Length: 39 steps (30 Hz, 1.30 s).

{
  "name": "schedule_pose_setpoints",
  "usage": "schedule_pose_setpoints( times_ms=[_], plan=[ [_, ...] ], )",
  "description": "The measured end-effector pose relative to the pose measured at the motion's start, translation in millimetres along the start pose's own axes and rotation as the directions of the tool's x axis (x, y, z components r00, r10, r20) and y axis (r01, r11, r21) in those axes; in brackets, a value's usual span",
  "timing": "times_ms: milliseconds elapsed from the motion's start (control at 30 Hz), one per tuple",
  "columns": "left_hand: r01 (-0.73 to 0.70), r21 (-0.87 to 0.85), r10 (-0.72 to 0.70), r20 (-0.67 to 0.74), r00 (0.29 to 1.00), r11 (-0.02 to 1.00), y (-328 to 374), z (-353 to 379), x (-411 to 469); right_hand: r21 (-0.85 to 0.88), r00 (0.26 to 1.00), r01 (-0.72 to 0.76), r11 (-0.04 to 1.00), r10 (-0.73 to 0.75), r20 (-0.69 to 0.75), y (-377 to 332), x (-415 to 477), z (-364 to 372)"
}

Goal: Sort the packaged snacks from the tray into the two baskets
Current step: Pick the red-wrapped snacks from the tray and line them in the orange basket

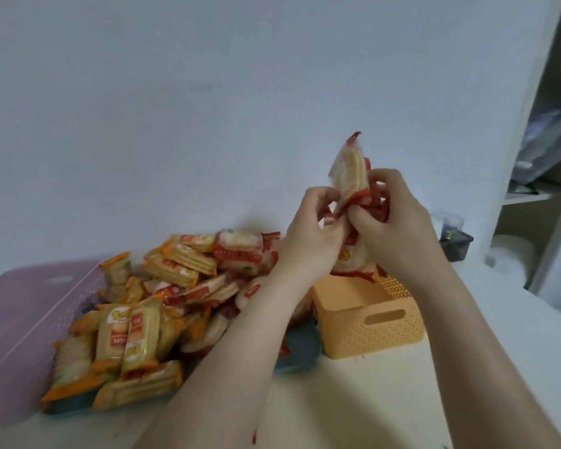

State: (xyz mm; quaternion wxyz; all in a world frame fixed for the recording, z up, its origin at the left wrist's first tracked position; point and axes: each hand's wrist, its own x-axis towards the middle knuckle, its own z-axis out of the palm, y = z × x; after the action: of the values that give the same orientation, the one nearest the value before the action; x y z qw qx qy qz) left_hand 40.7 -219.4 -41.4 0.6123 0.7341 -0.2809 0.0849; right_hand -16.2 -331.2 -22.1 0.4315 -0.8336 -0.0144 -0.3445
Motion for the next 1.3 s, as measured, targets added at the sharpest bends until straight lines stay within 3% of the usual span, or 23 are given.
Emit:
schedule_pose_setpoints(
  times_ms=[67, 133, 200, 267, 300, 367, 433, 467, 533, 600, 733, 933, 1033, 1133, 1233, 1300],
  plan=[
    [0.101, 0.269, -0.129, 0.089, 0.988, 0.958, -14, 2, 0, -0.068, 0.981, -0.123, 0.99, 0.131, 0.141, 24, 0, 4],
    [0.098, 0.486, -0.115, 0.006, 0.993, 0.869, -17, -8, -8, -0.195, 0.959, -0.155, 0.968, 0.195, 0.204, 40, 0, 5],
    [0.054, 0.559, -0.033, -0.047, 0.998, 0.827, -9, -32, -22, -0.257, 0.963, -0.161, 0.953, 0.209, 0.173, 43, 4, 3],
    [0.016, 0.591, -0.086, 0.092, 0.992, 0.807, 3, -57, -42, -0.212, 0.966, -0.139, 0.967, 0.179, 0.185, 32, 6, 2],
    [0.017, 0.637, -0.197, 0.212, 0.957, 0.771, 7, -70, -56, -0.17, 0.961, -0.114, 0.979, 0.152, 0.231, 21, 4, 5],
    [-0.067, 0.82, -0.49, 0.403, 0.773, 0.568, 6, -84, -79, -0.112, 0.924, -0.02, 0.994, 0.061, 0.378, -4, -5, 16],
    [-0.182, 0.892, -0.669, 0.434, 0.603, 0.414, -7, -90, -94, -0.119, 0.817, 0.097, 0.988, -0.01, 0.577, -24, -18, 39],
    [-0.191, 0.899, -0.69, 0.427, 0.584, 0.395, -17, -90, -97, -0.165, 0.738, 0.155, 0.974, -0.003, 0.675, -30, -25, 52],
    [-0.178, 0.9, -0.673, 0.419, 0.61, 0.398, -42, -97, -99, -0.317, 0.611, 0.271, 0.909, 0.093, 0.786, -31, -36, 79],
    [-0.185, 0.878, -0.585, 0.438, 0.682, 0.442, -58, -107, -99, -0.431, 0.596, 0.283, 0.857, 0.196, 0.779, -23, -44, 99],
    [-0.061, 0.774, -0.393, 0.386, 0.834, 0.63, -65, -123, -95, -0.481, 0.66, 0.161, 0.862, 0.268, 0.702, -7, -51, 120],
    [-0.158, 0.895, -0.141, 0.236, 0.962, 0.417, -56, -126, -95, -0.55, 0.74, 0.141, 0.823, 0.282, 0.611, 12, -54, 126],
    [-0.11, 0.911, -0.068, 0.149, 0.986, 0.398, -59, -129, -93, -0.545, 0.799, 0.181, 0.819, 0.2, 0.567, 27, -60, 139],
    [-0.021, 0.907, -0.067, 0.055, 0.996, 0.422, -60, -130, -94, -0.567, 0.909, 0.221, 0.794, 0.043, 0.414, 29, -65, 151],
    [0.082, 0.835, -0.117, -0.022, 0.993, 0.544, -53, -137, -91, -0.558, 0.95, 0.232, 0.796, -0.063, 0.306, 23, -57, 149],
    [0.129, 0.721, -0.114, -0.07, 0.991, 0.68, -47, -147, -89, -0.438, 0.948, 0.229, 0.869, -0.096, 0.304, 16, -48, 142]
  ],
)
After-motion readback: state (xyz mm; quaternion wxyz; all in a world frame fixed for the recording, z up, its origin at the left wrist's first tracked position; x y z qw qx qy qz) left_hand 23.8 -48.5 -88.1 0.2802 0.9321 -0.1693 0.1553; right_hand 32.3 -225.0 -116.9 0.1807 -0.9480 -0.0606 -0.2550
